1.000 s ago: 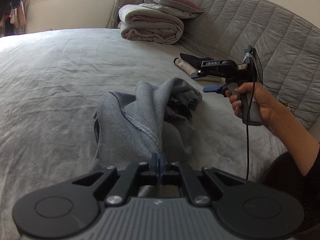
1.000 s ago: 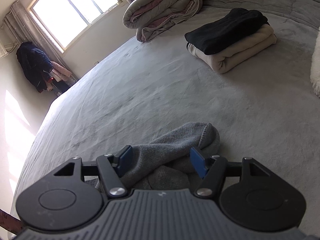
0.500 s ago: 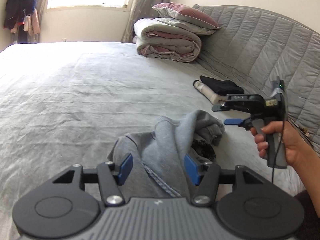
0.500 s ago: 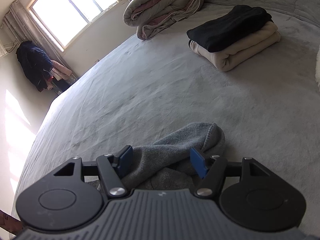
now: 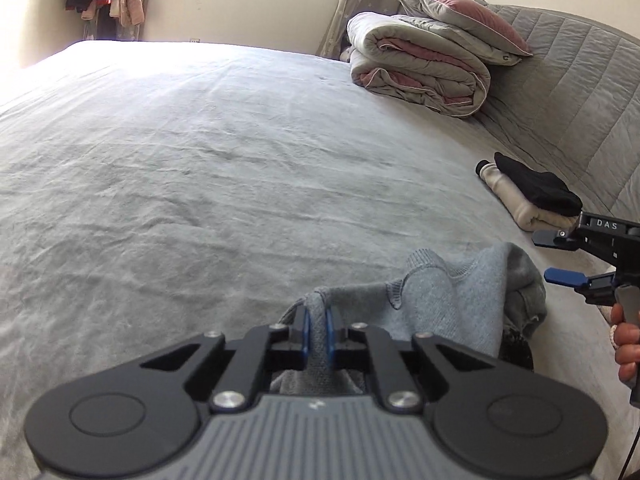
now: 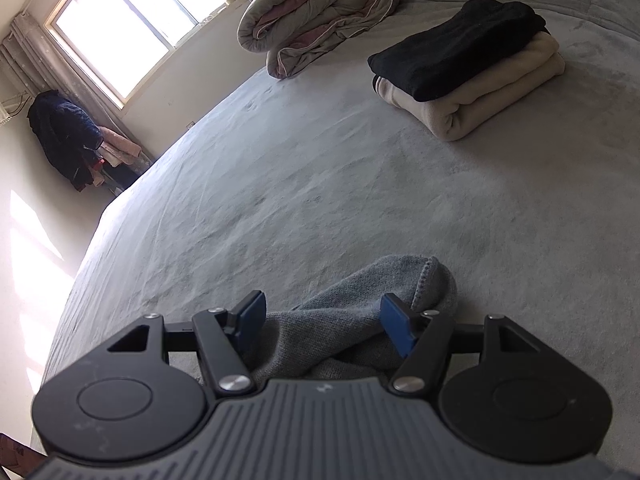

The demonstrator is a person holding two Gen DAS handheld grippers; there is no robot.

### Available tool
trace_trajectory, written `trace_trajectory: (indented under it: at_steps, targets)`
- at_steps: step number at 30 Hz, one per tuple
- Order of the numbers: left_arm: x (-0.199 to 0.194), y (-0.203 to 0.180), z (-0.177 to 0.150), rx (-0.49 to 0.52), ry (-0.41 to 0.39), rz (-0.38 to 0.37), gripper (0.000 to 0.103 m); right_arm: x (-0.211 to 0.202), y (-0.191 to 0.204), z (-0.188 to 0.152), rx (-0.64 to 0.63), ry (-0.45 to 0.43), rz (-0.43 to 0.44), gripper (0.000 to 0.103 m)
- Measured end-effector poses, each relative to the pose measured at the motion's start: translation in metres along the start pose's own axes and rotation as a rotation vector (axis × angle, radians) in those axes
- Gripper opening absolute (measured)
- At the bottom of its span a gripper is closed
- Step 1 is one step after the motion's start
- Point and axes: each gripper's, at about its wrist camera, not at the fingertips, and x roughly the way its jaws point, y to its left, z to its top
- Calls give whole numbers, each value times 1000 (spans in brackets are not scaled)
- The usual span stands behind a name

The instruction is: Fold clothes

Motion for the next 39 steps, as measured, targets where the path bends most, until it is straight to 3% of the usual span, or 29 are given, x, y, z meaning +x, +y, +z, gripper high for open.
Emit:
trace_trajectory:
  at_steps: [4, 13, 16, 20, 23, 27, 29, 30, 36, 39]
  targets:
    - [-12, 2, 6, 1, -69, 23, 7, 5, 0, 0, -24, 8, -12, 68]
    - [-78, -11, -21, 86, -158, -56, 6, 5, 2, 3, -84, -6, -16, 68]
    - [-96, -16, -36, 98, -167, -97, 6, 5, 7, 2, -106, -12, 11, 68]
    - [-108, -24, -52, 97, -161, -140, 4, 3, 17, -3, -151, -28, 120, 68]
    - [-108, -26, -61, 95, -149, -152, 4, 9, 25, -10, -216, 15, 128, 68]
    - [-109, -30, -74, 92, -131, -168, 4, 18, 35, -20, -303, 74, 137, 45]
    - [-107, -28, -75, 77, -123, -165, 4, 22, 40, -25, -346, 103, 141, 22]
    - [-107, -26, -75, 71, -124, -163, 4, 24, 42, -28, -368, 118, 143, 17]
    - [-129, -21, -79, 67, -163, -179, 3, 15, 43, -40, -455, 256, 117, 13]
    - [-133, -18, -87, 49, -130, -227, 3, 10, 41, -49, -502, 307, 109, 13]
